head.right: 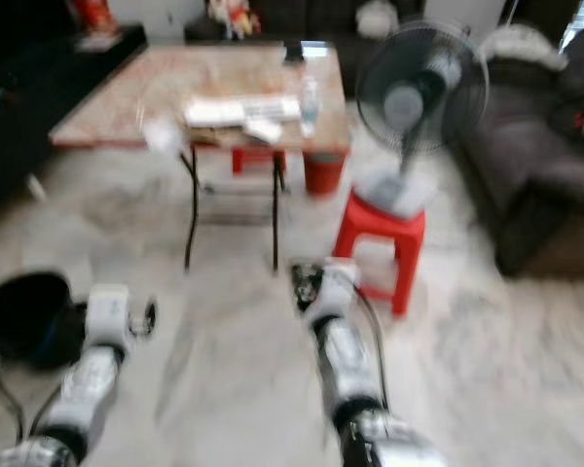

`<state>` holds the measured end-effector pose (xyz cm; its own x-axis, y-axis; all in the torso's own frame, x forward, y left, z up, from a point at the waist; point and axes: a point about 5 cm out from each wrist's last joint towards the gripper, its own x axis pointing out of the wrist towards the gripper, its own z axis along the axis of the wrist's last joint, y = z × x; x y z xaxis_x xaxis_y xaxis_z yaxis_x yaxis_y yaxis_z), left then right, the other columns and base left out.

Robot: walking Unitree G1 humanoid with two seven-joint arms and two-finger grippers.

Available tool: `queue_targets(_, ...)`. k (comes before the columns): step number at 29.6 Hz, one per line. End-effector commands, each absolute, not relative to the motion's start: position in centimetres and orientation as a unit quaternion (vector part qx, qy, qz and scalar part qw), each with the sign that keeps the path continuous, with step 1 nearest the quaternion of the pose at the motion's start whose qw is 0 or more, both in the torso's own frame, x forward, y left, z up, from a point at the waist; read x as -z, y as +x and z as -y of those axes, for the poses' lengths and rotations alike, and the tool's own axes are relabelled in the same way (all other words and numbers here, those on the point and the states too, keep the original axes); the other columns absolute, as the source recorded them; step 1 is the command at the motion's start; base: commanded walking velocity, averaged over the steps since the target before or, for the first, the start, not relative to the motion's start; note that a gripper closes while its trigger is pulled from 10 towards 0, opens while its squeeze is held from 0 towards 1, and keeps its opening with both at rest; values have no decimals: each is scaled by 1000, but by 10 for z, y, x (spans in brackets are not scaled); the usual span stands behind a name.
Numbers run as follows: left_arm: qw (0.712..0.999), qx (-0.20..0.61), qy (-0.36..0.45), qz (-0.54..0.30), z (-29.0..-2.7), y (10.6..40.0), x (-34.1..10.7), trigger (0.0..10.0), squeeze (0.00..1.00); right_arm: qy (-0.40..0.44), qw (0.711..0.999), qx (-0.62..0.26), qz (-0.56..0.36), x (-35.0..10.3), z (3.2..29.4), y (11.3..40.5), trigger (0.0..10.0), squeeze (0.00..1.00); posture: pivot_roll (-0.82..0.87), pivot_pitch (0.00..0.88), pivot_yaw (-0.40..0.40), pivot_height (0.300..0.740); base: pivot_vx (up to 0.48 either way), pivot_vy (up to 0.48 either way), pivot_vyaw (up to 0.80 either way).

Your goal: Picking trash to rubbish bin

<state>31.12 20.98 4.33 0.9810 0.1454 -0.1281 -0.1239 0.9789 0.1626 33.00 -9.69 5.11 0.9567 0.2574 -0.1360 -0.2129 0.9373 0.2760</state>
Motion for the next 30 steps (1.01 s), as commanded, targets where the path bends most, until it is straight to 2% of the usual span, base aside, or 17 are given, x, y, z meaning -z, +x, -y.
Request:
queue_targets(1,992,-68,74,-79,-208,308,-39,10000,0,127,982,-115,-83,-51,101,330,10000,0,-32,0,32,740,371,0,719)
queue_targets(7,992,-68,73,-79,-208,309,-39,10000,0,131,981,-118,-83,-50,99,329,10000,0,-29,0,30,740,377,0,658)
queue_targets(22,993,-61,63,-79,-203,311,-40,10000,0,153,978,-112,-86,-51,97,330,10000,0,-31,0,36,740,377,0,0)
queue_targets(23,993,-59,63,-79,-203,311,-40,10000,0,154,978,-109,-85,-51,97,330,10000,1000,-31,0,36,740,379,0,0)
queue_targets(30,993,-58,62,-78,-203,313,-41,10000,0,152,980,-99,-80,-54,99,333,10000,1000,-25,0,37,740,378,0,0)
